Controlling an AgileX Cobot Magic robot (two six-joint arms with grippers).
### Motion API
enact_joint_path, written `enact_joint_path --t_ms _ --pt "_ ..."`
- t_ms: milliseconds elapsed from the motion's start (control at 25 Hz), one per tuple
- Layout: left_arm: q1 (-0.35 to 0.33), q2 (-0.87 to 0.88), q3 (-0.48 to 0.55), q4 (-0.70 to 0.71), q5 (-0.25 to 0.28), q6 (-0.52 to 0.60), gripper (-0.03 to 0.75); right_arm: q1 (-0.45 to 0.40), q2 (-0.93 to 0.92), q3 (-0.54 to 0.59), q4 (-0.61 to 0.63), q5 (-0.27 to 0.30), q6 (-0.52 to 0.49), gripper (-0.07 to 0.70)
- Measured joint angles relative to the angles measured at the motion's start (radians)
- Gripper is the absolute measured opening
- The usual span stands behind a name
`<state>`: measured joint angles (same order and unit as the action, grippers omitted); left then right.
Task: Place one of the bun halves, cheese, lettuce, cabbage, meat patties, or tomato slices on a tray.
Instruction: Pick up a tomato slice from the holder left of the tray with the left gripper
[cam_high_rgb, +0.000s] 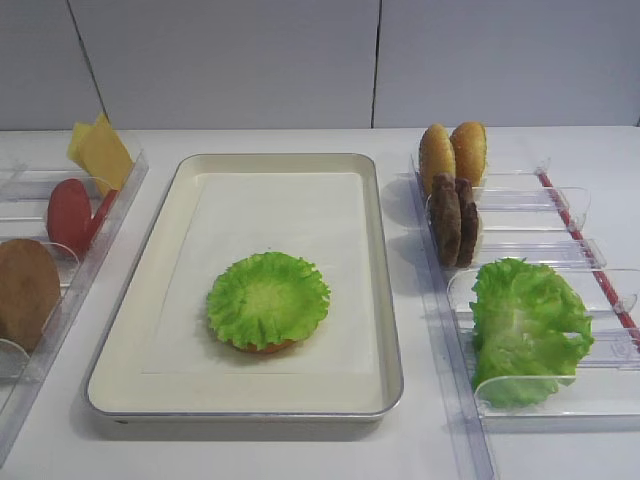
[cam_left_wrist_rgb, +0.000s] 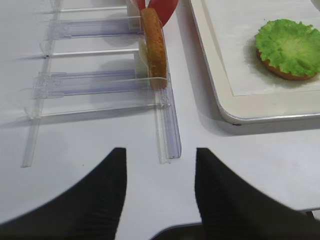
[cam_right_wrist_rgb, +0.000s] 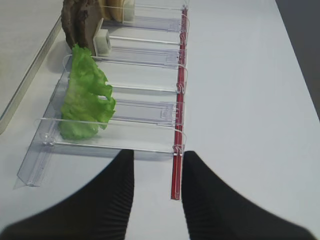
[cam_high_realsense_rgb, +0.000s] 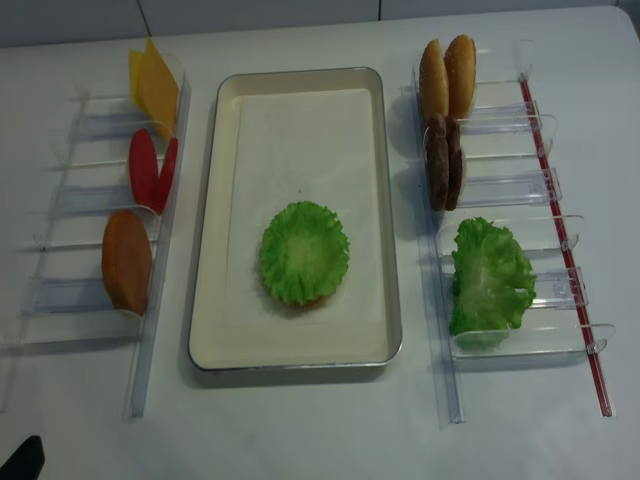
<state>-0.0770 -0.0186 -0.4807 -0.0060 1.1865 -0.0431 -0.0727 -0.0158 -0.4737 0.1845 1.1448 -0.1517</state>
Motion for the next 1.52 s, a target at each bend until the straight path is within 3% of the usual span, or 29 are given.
enact_joint_path --t_ms 1240,1400,1520 --pt "0.0 0.0 -0.002 -0.03 0.0 0.0 0.294 0.0 0.0 0.0 0.0 0.0 0.003 0.283" --pt "0.0 0.086 -0.064 -0.079 -0.004 0.0 0.294 0.0 0.0 0.0 0.0 0.0 0.003 0.283" --pt "0.0 0.208 -0.128 -0.081 -0.043 0.007 0.294 0.0 0.0 0.0 0.0 0.0 0.003 0.283"
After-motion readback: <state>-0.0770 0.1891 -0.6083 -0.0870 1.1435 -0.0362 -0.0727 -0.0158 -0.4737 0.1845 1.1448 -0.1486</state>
